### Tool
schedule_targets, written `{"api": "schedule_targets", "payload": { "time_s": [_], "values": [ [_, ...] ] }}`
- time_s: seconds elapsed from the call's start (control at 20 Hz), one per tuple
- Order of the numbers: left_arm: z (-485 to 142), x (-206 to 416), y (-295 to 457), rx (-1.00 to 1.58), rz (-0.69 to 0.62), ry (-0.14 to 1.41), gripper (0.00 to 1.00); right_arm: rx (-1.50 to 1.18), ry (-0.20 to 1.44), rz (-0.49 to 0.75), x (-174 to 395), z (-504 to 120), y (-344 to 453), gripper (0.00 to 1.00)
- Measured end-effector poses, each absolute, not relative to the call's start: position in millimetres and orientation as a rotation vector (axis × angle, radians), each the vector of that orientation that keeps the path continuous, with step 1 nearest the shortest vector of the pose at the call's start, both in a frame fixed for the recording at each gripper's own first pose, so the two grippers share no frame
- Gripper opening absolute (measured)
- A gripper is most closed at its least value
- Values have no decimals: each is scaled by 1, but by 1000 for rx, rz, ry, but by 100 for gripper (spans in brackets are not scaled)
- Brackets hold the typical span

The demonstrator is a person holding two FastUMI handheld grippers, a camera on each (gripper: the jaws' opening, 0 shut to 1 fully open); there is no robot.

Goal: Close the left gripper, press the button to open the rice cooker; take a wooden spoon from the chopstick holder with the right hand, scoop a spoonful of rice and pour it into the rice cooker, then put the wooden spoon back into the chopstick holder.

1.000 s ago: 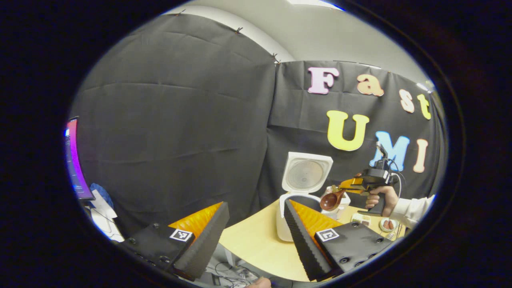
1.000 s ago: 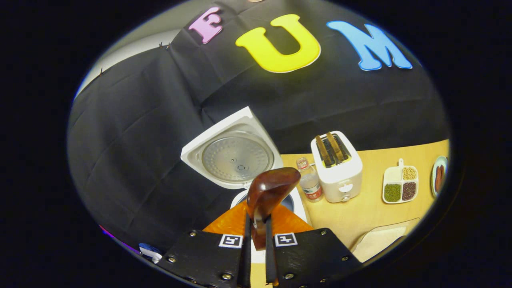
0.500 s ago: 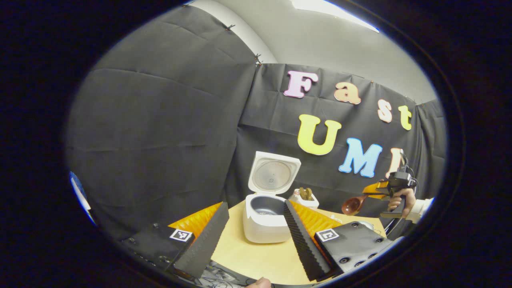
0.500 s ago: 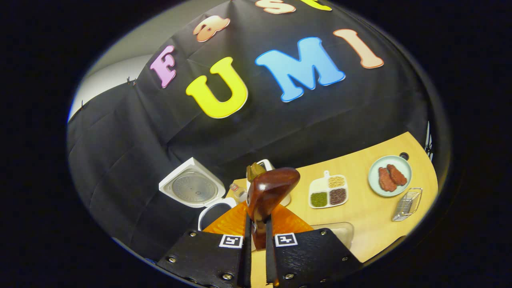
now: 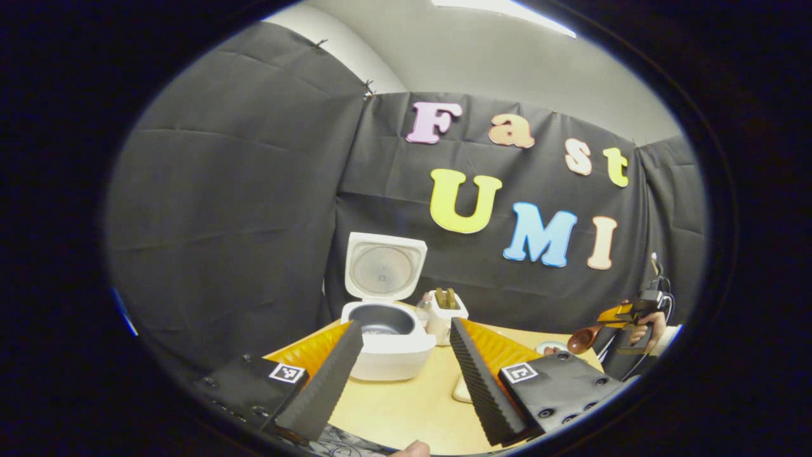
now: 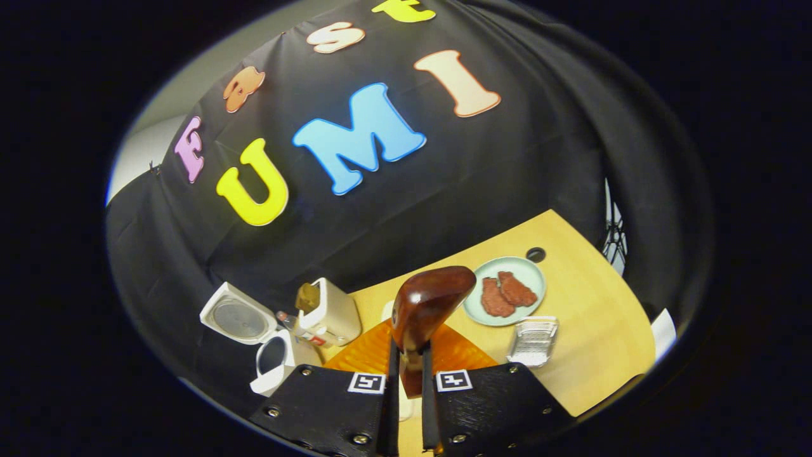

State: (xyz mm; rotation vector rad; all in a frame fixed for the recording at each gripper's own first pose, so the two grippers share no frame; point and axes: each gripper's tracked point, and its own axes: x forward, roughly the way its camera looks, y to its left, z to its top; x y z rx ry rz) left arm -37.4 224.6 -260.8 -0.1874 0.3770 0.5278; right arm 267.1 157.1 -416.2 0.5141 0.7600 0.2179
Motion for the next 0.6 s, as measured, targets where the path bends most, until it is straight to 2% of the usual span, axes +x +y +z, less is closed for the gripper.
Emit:
{"api": "schedule_targets", "payload": {
  "time_s": [0.25,0.6],
  "values": [
    [-261,-20,168,-153,569,429,93,517,820,150,289,-476,91,15],
    [-276,-6,124,-105,605,523,93,467,866,150,298,-538,78,15]
  ]
}}
